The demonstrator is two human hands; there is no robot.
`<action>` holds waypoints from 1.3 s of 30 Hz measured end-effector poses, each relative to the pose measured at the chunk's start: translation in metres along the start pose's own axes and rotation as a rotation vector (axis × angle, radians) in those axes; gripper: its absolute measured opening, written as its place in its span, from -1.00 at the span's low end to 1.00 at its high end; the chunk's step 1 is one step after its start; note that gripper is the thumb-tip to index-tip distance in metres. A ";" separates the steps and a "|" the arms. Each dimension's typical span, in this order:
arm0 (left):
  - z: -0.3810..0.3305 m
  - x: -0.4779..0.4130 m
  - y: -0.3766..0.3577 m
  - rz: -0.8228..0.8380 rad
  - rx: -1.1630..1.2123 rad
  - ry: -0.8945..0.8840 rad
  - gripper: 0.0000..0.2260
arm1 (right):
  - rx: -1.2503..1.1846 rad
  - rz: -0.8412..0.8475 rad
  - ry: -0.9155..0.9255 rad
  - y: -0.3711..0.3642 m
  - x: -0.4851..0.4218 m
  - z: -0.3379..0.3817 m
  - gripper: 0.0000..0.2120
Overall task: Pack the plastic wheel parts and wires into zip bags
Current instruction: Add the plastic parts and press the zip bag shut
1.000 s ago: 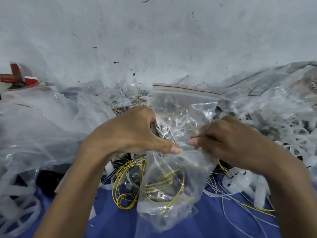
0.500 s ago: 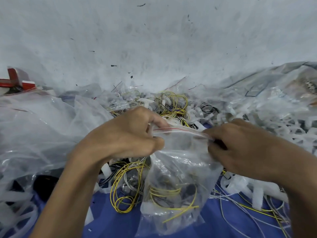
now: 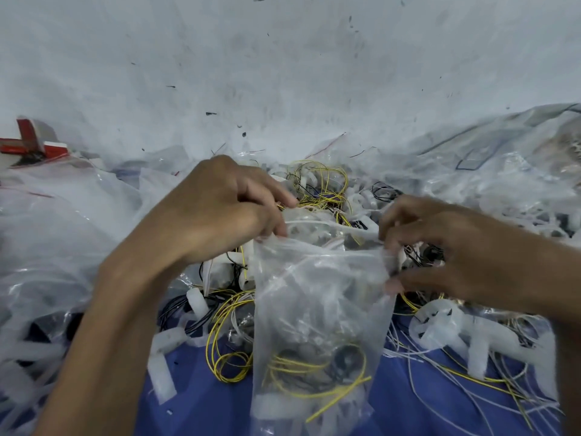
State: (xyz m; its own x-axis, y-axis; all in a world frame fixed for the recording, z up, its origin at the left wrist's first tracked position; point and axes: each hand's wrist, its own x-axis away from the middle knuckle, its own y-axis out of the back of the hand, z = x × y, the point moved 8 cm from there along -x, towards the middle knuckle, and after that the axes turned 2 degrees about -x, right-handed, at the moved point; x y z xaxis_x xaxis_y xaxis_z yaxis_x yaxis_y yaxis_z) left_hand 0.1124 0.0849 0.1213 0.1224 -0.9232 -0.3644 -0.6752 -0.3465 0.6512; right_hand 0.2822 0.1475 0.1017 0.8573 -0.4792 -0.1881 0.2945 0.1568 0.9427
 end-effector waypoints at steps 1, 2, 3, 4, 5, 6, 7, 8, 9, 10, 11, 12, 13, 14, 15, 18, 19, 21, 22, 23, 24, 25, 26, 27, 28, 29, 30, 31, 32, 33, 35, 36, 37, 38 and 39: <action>0.001 0.000 -0.004 0.051 -0.021 -0.021 -0.73 | 0.034 0.008 -0.022 -0.002 -0.001 -0.006 -0.68; 0.004 -0.001 -0.008 0.112 -0.039 -0.031 -0.74 | 0.043 0.027 -0.045 -0.004 -0.002 -0.012 -0.67; 0.008 0.000 -0.014 0.188 -0.049 -0.027 -0.77 | 0.027 0.052 -0.066 -0.006 -0.002 -0.016 -0.68; 0.013 0.001 -0.019 0.261 -0.059 -0.003 -0.81 | 0.001 0.072 -0.072 -0.009 -0.002 -0.019 -0.68; 0.018 0.003 -0.024 0.322 -0.084 0.029 -0.79 | -0.025 0.077 -0.057 -0.010 -0.003 -0.018 -0.65; 0.022 0.004 -0.027 0.364 -0.128 0.034 -0.71 | -0.048 0.065 -0.027 -0.010 -0.004 -0.014 -0.61; 0.026 0.005 -0.029 0.384 -0.189 0.018 -0.65 | -0.074 0.038 0.003 -0.007 -0.004 -0.011 -0.58; 0.028 0.005 -0.031 0.394 -0.246 -0.002 -0.62 | -0.114 0.006 0.032 -0.004 -0.004 -0.009 -0.60; 0.029 0.005 -0.033 0.401 -0.287 -0.016 -0.61 | -0.164 -0.011 0.050 0.000 -0.004 -0.007 -0.65; 0.030 0.006 -0.034 0.406 -0.310 -0.022 -0.61 | -0.196 0.005 0.058 0.000 -0.002 -0.006 -0.69; 0.032 0.006 -0.034 0.416 -0.319 -0.026 -0.63 | -0.195 0.055 0.047 -0.003 -0.001 -0.007 -0.70; 0.032 0.007 -0.034 0.425 -0.326 -0.034 -0.64 | -0.169 0.128 0.012 -0.010 0.001 -0.010 -0.66; 0.031 0.007 -0.033 0.422 -0.332 -0.047 -0.64 | -0.142 0.201 -0.042 -0.018 0.003 -0.016 -0.61; 0.029 0.007 -0.030 0.401 -0.325 -0.068 -0.64 | -0.121 0.256 -0.100 -0.024 0.004 -0.023 -0.58; 0.024 0.007 -0.027 0.364 -0.302 -0.099 -0.65 | -0.103 0.289 -0.144 -0.029 0.004 -0.028 -0.58; 0.004 0.007 -0.018 0.229 -0.219 -0.221 -0.71 | -0.049 0.311 -0.228 -0.035 0.001 -0.039 -0.54; -0.003 0.008 -0.016 0.191 -0.203 -0.255 -0.74 | -0.032 0.308 -0.253 -0.037 0.001 -0.043 -0.52; -0.018 0.010 -0.013 0.126 -0.199 -0.322 -0.77 | -0.054 0.260 -0.225 -0.035 -0.002 -0.041 -0.55; -0.024 0.012 -0.011 0.107 -0.197 -0.354 -0.75 | -0.131 0.213 -0.175 -0.032 -0.005 -0.034 -0.58; -0.030 0.014 -0.010 0.101 -0.188 -0.382 -0.74 | -0.225 0.158 -0.106 -0.027 -0.007 -0.027 -0.60; -0.034 0.016 -0.009 0.098 -0.176 -0.403 -0.76 | -0.290 0.109 -0.038 -0.020 -0.008 -0.021 -0.64; -0.037 0.019 -0.007 0.092 -0.170 -0.422 -0.78 | -0.328 0.082 0.008 -0.015 -0.007 -0.017 -0.67; -0.040 0.021 -0.004 0.080 -0.174 -0.443 -0.81 | -0.350 0.081 0.024 -0.012 -0.006 -0.016 -0.71; -0.041 0.022 -0.001 0.068 -0.185 -0.463 -0.83 | -0.363 0.100 0.014 -0.011 -0.004 -0.017 -0.74; -0.040 0.023 0.002 0.058 -0.199 -0.473 -0.83 | -0.363 0.123 -0.009 -0.012 -0.002 -0.020 -0.74; -0.037 0.023 0.005 0.051 -0.210 -0.462 -0.82 | -0.365 0.122 -0.038 -0.012 0.000 -0.024 -0.73; -0.032 0.022 0.008 0.042 -0.211 -0.429 -0.79 | -0.375 0.080 -0.065 -0.008 0.001 -0.028 -0.70; -0.025 0.020 0.011 0.034 -0.201 -0.377 -0.77 | -0.399 0.008 -0.083 -0.002 0.001 -0.032 -0.69; -0.017 0.018 0.014 0.025 -0.185 -0.323 -0.75 | -0.445 -0.075 -0.079 0.005 0.000 -0.034 -0.73; -0.010 0.017 0.017 0.010 -0.169 -0.275 -0.74 | -0.507 -0.151 -0.064 0.011 0.000 -0.035 -0.81; 0.005 0.013 0.021 -0.018 -0.127 -0.194 -0.75 | -0.605 -0.251 -0.050 0.018 0.000 -0.035 -0.93; 0.011 0.011 0.022 -0.028 -0.098 -0.161 -0.78 | -0.626 -0.279 -0.047 0.020 -0.001 -0.035 -0.94; 0.016 0.009 0.023 -0.038 -0.073 -0.134 -0.78 | -0.635 -0.294 -0.047 0.020 -0.001 -0.035 -0.93; 0.020 0.008 0.023 -0.047 -0.050 -0.114 -0.78 | -0.640 -0.304 -0.048 0.020 -0.001 -0.035 -0.91; 0.023 0.007 0.023 -0.056 -0.028 -0.101 -0.77 | -0.646 -0.311 -0.051 0.020 -0.001 -0.034 -0.90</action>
State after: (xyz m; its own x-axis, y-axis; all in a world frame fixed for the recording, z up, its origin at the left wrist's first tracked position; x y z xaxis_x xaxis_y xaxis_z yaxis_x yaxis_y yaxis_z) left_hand 0.0804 0.0744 0.1184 0.0846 -0.8811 -0.4653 -0.6485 -0.4032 0.6457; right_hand 0.3017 0.1804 0.1111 0.6768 -0.6221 -0.3935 0.7265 0.4783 0.4934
